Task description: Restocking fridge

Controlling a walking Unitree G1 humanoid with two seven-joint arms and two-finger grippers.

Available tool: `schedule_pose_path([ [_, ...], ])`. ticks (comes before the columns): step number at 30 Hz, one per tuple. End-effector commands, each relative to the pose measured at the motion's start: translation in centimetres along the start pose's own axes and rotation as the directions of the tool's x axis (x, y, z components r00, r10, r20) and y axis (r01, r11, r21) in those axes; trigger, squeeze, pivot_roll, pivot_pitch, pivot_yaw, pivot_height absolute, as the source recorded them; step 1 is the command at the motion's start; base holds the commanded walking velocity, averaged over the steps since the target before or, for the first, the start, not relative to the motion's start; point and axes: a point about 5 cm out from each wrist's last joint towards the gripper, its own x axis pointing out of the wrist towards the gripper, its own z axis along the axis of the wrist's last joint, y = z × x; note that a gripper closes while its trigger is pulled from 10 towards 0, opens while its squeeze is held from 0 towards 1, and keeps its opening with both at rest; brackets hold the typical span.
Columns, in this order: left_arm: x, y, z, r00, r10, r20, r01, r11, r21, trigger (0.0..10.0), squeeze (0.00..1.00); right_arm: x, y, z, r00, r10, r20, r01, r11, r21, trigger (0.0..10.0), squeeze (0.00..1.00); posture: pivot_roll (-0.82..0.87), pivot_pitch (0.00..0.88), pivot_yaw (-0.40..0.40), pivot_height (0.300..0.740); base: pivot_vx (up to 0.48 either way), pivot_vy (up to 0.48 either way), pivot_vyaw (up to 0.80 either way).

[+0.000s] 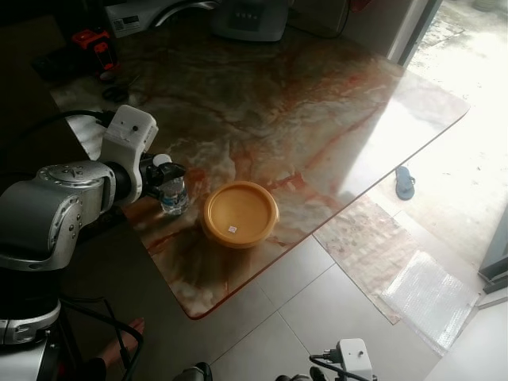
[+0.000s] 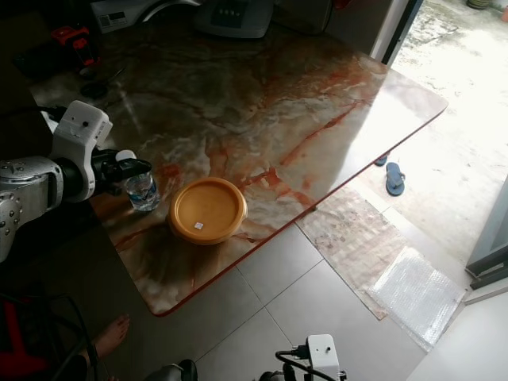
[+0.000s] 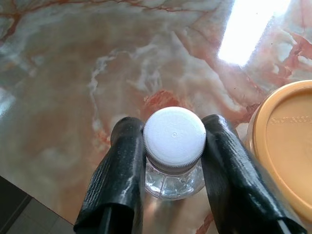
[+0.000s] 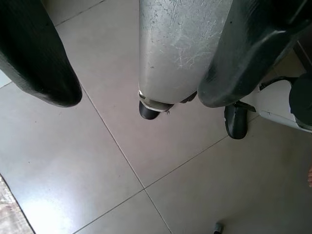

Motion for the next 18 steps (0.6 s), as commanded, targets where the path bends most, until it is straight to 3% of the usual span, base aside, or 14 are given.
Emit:
schedule_pose_path([
  [1,-0.3,0.6,0.2,0.999,0.04,-0.003,-0.04,0.999,0.011,0.0,0.0,-0.3,-0.1,-1.1,0.999,-0.003,-0.036,0.003,1.0,0.013,10.0,0.0,0.04,0.184,-0.052,0.74,0.0,0.0,0.0],
  [14,-0.4,1.0,0.8,0.994,0.101,0.04,-0.103,0.994,0.035,0.0,0.0,-0.3,-0.1,-1.1,0.999,-0.002,-0.036,0.002,1.0,0.014,10.0,0.0,0.04,0.175,-0.05,0.74,0.0,0.0,0.0],
  [18,-0.5,1.8,1.7,0.97,0.197,0.142,-0.204,0.978,0.034,0.0,0.0,-0.3,-0.1,-1.1,0.999,-0.002,-0.036,0.003,1.0,0.013,10.0,0.0,0.04,0.169,-0.048,0.74,0.0,0.0,0.0],
])
